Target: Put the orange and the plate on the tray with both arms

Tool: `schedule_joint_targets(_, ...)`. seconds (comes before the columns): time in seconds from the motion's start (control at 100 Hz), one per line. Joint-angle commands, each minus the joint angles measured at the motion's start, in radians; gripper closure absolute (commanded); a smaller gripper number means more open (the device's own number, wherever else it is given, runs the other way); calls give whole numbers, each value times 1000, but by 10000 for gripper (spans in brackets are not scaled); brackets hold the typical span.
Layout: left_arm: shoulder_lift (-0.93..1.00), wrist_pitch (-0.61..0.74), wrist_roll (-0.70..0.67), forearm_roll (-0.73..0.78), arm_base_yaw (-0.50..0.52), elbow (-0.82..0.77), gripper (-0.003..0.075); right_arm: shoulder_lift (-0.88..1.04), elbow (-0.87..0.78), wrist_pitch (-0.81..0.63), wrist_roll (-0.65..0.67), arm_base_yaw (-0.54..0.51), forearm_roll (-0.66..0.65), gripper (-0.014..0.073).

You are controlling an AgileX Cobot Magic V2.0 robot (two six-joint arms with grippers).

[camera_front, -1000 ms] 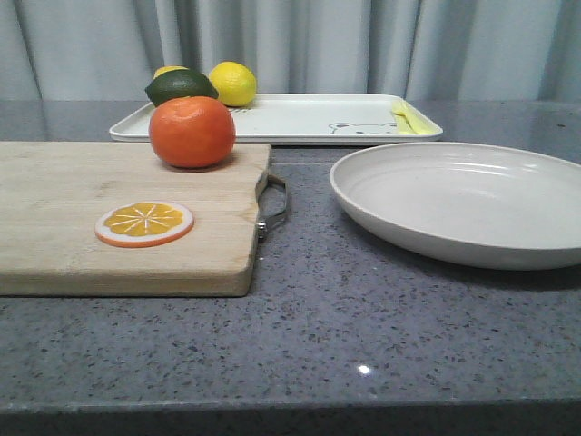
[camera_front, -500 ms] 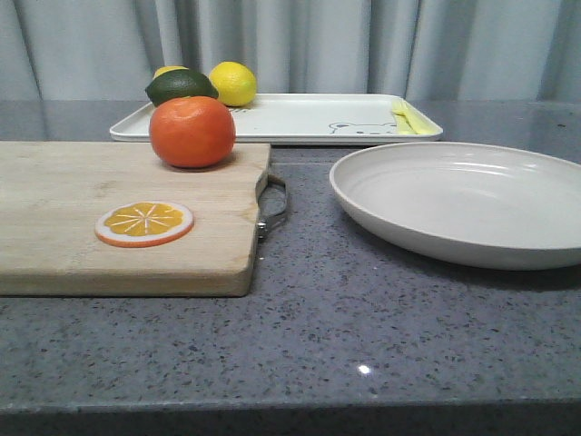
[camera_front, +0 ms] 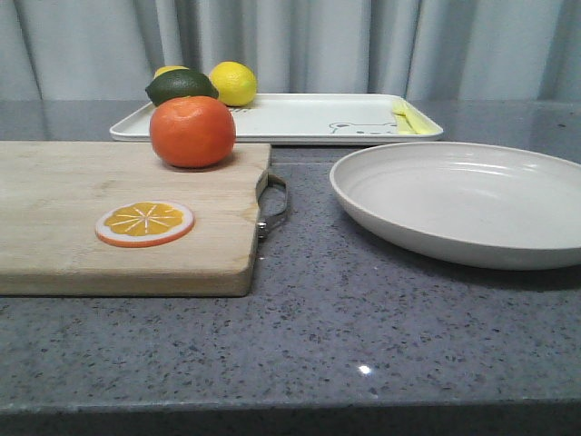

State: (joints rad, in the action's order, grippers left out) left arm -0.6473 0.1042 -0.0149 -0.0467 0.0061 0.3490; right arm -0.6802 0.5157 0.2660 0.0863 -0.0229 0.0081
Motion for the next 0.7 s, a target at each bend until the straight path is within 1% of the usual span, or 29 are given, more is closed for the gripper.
schedule_joint_targets(0.0, -23, 68, -12, -10, 1, 63, 738, -32, 40, -71, -3, 0, -1, 662)
schedule_joint_targets(0.08, -47, 48, -12, 1, 1, 96, 731, -46, 40, -71, -3, 0, -1, 662)
schedule_joint_targets(0.15, -72, 38, -12, 1, 1, 123, 686, -46, 40, -71, -3, 0, -1, 662)
schedule_joint_targets(0.2, -93, 25, -12, 1, 1, 143, 628, -46, 41, -71, -3, 0, -1, 662)
schedule_joint_targets(0.39, -164, 13, -12, 1, -3, 205, 324, -46, 41, -71, -3, 0, -1, 662)
schedule_joint_targets(0.46, -190, -7, -12, 1, -17, 233, 251, -46, 41, -71, -3, 0, -1, 662)
schedule_joint_targets(0.53, -219, -29, -12, 1, -39, 267, 220, -46, 41, -71, -3, 0, -1, 662)
schedule_joint_targets(0.69, -297, -104, -12, -9, -119, 369, 213, -46, 41, -71, -3, 0, -1, 662)
